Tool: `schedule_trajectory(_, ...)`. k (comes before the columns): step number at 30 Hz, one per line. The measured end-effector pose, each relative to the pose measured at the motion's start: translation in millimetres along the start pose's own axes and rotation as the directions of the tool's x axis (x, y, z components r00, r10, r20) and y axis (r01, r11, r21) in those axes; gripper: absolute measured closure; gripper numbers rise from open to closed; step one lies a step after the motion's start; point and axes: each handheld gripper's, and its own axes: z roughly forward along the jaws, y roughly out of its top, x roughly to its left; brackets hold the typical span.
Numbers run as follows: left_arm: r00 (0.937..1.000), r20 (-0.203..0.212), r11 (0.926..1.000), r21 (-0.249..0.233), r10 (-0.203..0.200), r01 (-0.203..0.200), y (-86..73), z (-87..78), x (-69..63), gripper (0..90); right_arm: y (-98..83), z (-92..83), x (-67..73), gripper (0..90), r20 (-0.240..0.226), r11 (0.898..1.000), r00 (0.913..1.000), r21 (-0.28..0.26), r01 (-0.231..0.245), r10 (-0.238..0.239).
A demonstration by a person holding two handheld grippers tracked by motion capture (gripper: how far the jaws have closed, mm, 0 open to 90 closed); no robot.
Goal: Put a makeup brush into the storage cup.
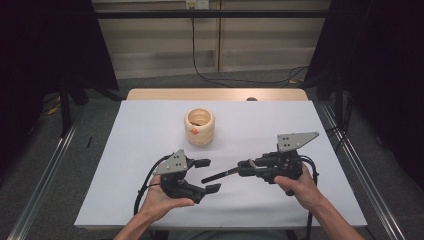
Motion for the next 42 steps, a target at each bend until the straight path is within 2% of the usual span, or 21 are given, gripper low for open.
schedule_trajectory(3, 0.9995, -0.021, 0.9997, -0.009, -0.024, 0.024, 0.7, -2.3, 1.7, 5.9, 1.5, -1.9, 0.5, 77.5, 0.004, 1.0, 1.0, -0.003, 0.004, -0.004)
schedule_trajectory(5, 0.9995, -0.029, 0.9998, -0.016, -0.012, 0.012, 1.0, -4.4, 2.4, 4.1, 2.2, -2.8, 0.6, 77.5, 0.008, 1.0, 1.0, -0.003, 0.001, -0.001)
schedule_trajectory(14, 0.9992, -0.037, 0.9998, -0.011, -0.016, 0.015, 0.8, -7.9, 5.2, 2.9, 12.4, -3.2, 0.6, 77.4, 0.014, 0.999, 0.9999, 0.031, 0.009, -0.009)
schedule_trajectory(17, 0.9992, -0.04, 1.0, -0.008, -0.001, 0.0, 1.0, -8.5, 4.5, 2.4, 14.6, -3.2, -1.1, 77.5, 0.027, 0.999, 0.9996, 0.051, 0.009, -0.011)
schedule_trajectory(22, 0.999, -0.044, 0.9999, -0.011, -0.006, 0.005, 1.3, -9.5, 5.5, 1.1, 22.2, -8.3, -4.5, 77.5, 0.049, 0.996, 0.9988, 0.09, 0.004, -0.009)
schedule_trajectory(27, 0.9987, -0.051, 0.9999, -0.015, -0.006, 0.006, 1.5, -8.9, 5.6, 1.1, 29.0, -7.6, -5.1, 77.4, 0.066, 0.994, 0.9974, 0.105, 0.021, -0.028)
schedule_trajectory(36, 0.9975, -0.07, 0.9999, -0.012, -0.005, 0.004, 1.5, -8.4, 5.5, 1.9, 31.6, 4.1, -11.2, 77.4, 0.082, 0.98, 0.9965, 0.2, 0.0, -0.016)
schedule_trajectory(42, 0.9963, -0.085, 1.0, 0.004, 0.008, -0.008, 0.6, -4.8, 4.5, 1.7, 34.0, 8.7, -12.4, 77.4, 0.084, 0.968, 0.996, 0.253, 0.009, -0.032)
